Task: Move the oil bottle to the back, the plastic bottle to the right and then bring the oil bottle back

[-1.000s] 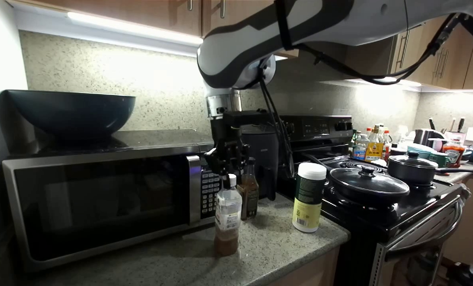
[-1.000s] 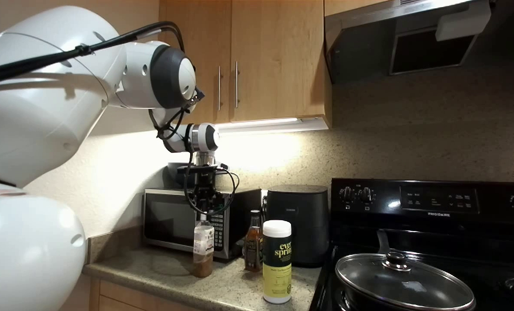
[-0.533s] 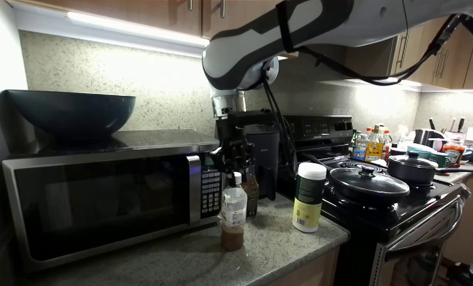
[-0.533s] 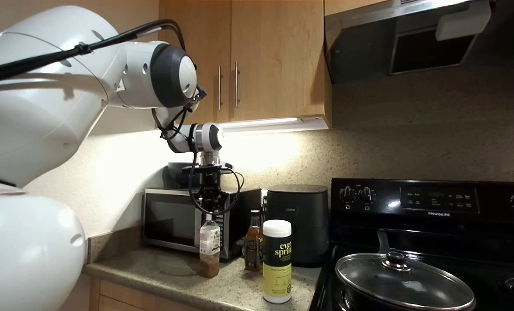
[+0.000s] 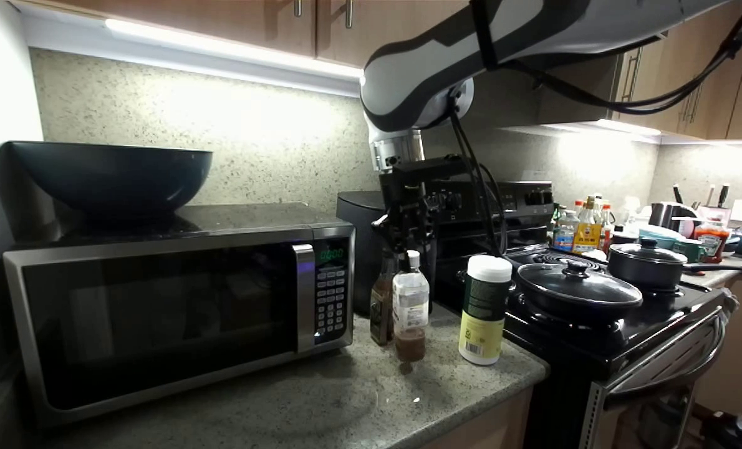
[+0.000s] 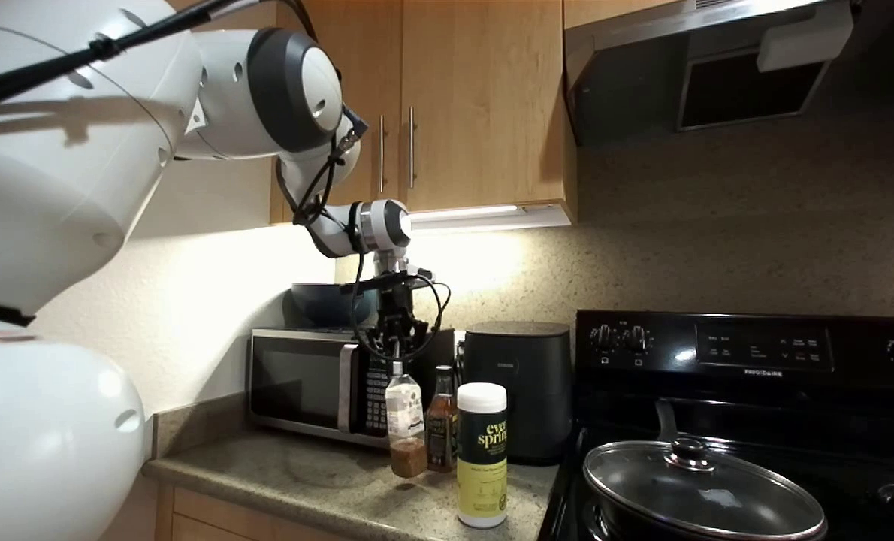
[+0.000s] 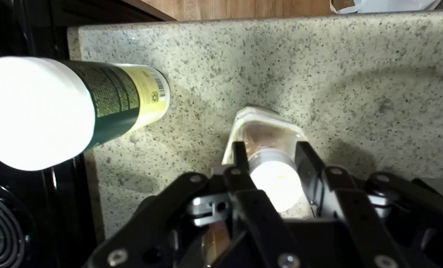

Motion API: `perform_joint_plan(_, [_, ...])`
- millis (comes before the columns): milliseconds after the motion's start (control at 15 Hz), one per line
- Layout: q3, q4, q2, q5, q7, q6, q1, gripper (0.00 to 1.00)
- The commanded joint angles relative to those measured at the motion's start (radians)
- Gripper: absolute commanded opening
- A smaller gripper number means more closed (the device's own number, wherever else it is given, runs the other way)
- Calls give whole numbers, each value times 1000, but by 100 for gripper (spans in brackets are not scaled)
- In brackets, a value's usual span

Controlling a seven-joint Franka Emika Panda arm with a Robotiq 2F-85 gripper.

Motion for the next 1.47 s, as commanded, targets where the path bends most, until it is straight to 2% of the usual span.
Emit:
perform_joint_plan(0, [3, -129, -110, -15, 65, 29, -27, 12])
perform_joint_plan(467, [10, -209, -151, 42, 34, 69, -91, 11])
perform_joint_plan(800, [19, -224, -122, 113, -36, 218, -133, 12])
perform_joint_plan(1000, [31, -224, -106, 170, -97, 266, -149, 12])
perform_joint_plan(1200, [39, -217, -95, 210, -129, 256, -154, 12])
perform_joint_plan(1400, [38, -214, -93, 210, -105, 222, -145, 12])
